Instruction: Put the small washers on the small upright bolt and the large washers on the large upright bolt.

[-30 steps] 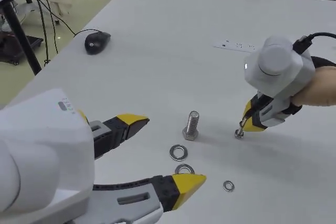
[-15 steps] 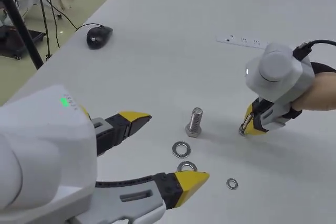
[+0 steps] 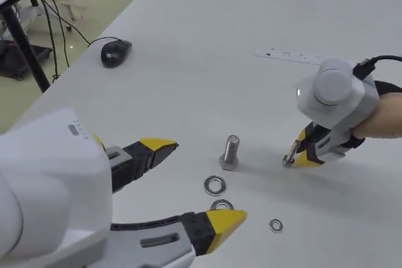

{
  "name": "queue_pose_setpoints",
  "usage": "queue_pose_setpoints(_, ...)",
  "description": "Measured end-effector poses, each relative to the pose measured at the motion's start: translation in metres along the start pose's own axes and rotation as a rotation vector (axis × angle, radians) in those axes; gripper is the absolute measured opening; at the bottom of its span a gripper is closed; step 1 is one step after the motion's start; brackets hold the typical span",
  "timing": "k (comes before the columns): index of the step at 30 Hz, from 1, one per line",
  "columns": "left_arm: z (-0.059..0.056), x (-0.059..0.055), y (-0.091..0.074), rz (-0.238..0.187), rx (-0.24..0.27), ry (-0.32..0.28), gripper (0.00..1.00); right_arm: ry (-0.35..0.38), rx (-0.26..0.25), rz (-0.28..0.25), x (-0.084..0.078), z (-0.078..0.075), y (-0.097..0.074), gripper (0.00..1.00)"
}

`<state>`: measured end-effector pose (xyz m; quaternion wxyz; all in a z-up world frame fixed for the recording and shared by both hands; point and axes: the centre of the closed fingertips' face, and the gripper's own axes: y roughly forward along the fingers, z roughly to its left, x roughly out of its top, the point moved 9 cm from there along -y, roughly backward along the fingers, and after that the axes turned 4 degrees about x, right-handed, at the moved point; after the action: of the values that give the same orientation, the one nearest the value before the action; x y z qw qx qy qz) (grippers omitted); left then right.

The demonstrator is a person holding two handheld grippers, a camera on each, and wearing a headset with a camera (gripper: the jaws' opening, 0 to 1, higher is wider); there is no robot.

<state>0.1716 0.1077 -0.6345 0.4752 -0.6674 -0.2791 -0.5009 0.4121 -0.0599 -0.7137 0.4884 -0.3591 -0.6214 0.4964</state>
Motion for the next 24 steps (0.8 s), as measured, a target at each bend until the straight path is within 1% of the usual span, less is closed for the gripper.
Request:
queue_pose_setpoints(6,-0.004,0.004,-0.004,-0.008,-0.005,0.021,0.64,0.003,-0.013,-0.005,0.000,0.013,-0.013,0.15)
queue_pose_setpoints(8,-0.006,0.005,-0.006,-0.012,-0.007,0.027,0.64,0.007,-0.015,-0.010,-0.001,0.015,-0.014,0.15)
queue_pose_setpoints(12,-0.010,0.006,-0.011,-0.021,-0.010,0.043,0.64,0.004,-0.020,-0.028,0.002,0.030,-0.023,0.15)
queue_pose_setpoints(15,-0.012,0.007,-0.014,-0.028,-0.009,0.051,0.64,0.005,-0.016,-0.039,0.006,0.045,-0.026,0.16)
queue_pose_setpoints(17,-0.012,0.007,-0.016,-0.039,-0.006,0.056,0.64,0.003,-0.012,-0.047,0.008,0.053,-0.026,0.16)
queue_pose_setpoints(20,-0.014,0.008,-0.020,-0.053,-0.003,0.063,0.64,-0.003,0.010,-0.050,0.012,0.071,-0.019,0.18)
queue_pose_setpoints(24,-0.017,0.007,-0.023,-0.052,-0.012,0.072,0.65,-0.015,0.032,-0.053,0.018,0.088,-0.009,0.19)
